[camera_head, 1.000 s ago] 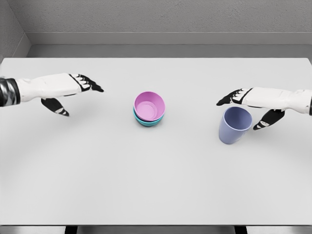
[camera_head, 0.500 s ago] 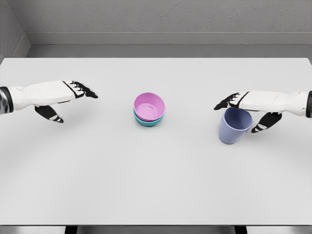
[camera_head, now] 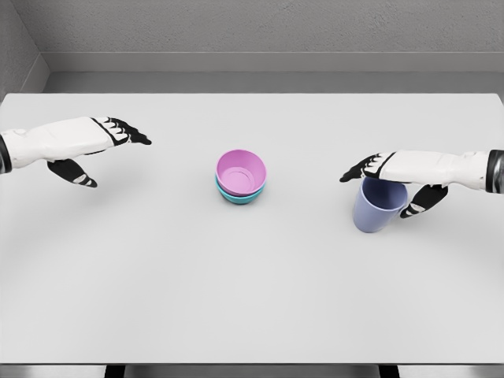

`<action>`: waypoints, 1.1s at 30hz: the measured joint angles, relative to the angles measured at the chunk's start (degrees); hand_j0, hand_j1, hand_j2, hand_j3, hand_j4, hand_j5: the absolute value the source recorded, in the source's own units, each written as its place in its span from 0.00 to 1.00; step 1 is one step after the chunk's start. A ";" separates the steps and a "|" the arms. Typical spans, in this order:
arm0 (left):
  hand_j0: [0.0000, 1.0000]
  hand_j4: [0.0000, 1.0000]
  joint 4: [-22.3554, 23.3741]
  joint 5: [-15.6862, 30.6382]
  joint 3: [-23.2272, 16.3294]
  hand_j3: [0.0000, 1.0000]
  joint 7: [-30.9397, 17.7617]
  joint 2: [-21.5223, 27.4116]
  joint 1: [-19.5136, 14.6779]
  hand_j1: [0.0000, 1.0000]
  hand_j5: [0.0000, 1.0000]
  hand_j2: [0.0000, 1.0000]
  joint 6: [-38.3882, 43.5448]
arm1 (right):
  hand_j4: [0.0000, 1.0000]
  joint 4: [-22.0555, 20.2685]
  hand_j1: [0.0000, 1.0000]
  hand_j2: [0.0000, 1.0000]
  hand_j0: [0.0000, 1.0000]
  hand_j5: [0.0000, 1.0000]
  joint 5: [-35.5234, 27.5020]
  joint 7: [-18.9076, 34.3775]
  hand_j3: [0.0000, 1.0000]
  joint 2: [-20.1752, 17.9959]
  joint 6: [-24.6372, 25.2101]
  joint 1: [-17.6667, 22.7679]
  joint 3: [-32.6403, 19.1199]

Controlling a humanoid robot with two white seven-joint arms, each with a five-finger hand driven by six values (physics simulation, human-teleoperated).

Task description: Stacking bowl and cup with both arms

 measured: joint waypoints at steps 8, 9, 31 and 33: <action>1.00 1.00 0.07 -0.07 0.04 1.00 0.00 -0.42 0.00 1.00 1.00 1.00 0.00 | 0.89 -0.24 0.89 0.89 0.89 0.89 0.08 0.28 0.89 0.02 0.00 0.00 0.02; 1.00 1.00 0.07 -0.07 0.04 1.00 0.00 -0.43 0.00 1.00 1.00 1.00 0.00 | 0.88 -0.26 0.88 0.88 0.88 0.88 0.06 0.29 0.88 0.01 0.01 -0.09 0.01; 1.00 1.00 0.09 -0.04 0.04 1.00 0.00 -0.14 0.09 1.00 1.00 1.00 0.00 | 0.76 -0.40 0.76 0.76 0.76 0.76 0.10 0.29 0.76 -0.07 -0.01 -0.44 -0.06; 1.00 1.00 0.07 -0.02 0.04 1.00 0.00 -0.10 0.09 1.00 1.00 1.00 0.00 | 0.75 -0.46 0.75 0.75 0.75 0.75 0.10 0.29 0.75 -0.07 -0.01 -0.53 -0.06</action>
